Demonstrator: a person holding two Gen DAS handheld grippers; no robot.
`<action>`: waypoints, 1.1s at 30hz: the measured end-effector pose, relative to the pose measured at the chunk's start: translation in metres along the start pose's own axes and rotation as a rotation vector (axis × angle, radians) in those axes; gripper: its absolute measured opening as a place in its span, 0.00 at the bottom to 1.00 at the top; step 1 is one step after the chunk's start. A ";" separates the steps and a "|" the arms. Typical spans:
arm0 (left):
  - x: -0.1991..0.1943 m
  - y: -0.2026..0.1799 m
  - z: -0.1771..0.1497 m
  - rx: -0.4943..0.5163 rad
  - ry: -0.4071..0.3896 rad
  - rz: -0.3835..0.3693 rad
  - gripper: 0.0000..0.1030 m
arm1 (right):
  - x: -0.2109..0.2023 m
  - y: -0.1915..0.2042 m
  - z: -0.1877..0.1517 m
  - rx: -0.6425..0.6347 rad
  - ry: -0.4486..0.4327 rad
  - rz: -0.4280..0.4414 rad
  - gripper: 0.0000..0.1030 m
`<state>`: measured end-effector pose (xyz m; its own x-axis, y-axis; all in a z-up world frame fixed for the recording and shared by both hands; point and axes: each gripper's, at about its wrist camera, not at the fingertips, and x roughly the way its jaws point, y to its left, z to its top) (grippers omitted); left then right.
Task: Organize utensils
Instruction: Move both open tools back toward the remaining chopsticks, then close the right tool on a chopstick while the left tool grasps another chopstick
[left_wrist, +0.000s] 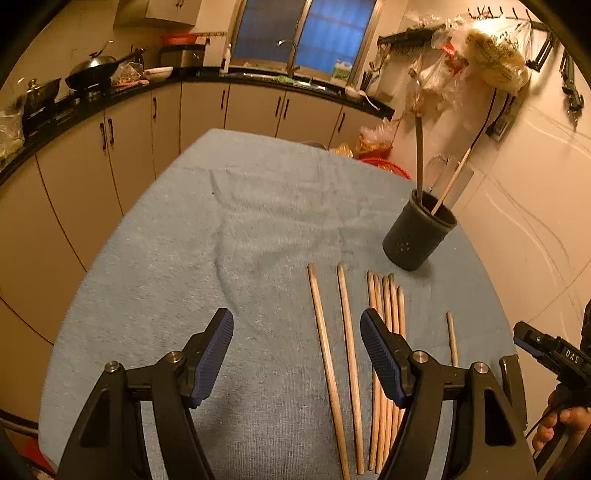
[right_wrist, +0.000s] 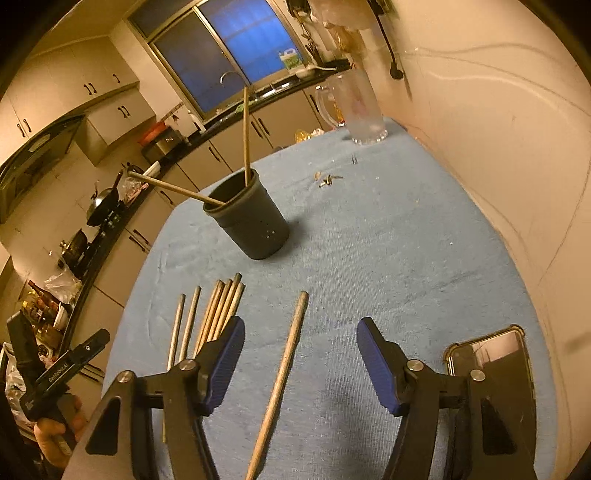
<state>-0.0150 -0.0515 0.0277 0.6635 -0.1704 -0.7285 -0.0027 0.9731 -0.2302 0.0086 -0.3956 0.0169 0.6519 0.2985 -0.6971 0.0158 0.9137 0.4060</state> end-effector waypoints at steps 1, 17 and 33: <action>0.003 -0.001 0.001 0.004 0.006 0.003 0.70 | 0.003 0.000 0.001 0.002 0.006 0.002 0.62; 0.079 -0.007 0.032 0.059 0.122 0.003 0.54 | 0.123 0.056 0.035 -0.003 0.280 0.171 0.30; 0.123 -0.007 0.045 0.057 0.222 -0.021 0.38 | 0.191 0.100 0.041 -0.108 0.367 -0.049 0.16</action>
<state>0.1009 -0.0726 -0.0312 0.4820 -0.2142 -0.8496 0.0557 0.9752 -0.2143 0.1655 -0.2586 -0.0511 0.3374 0.3149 -0.8871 -0.0531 0.9473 0.3161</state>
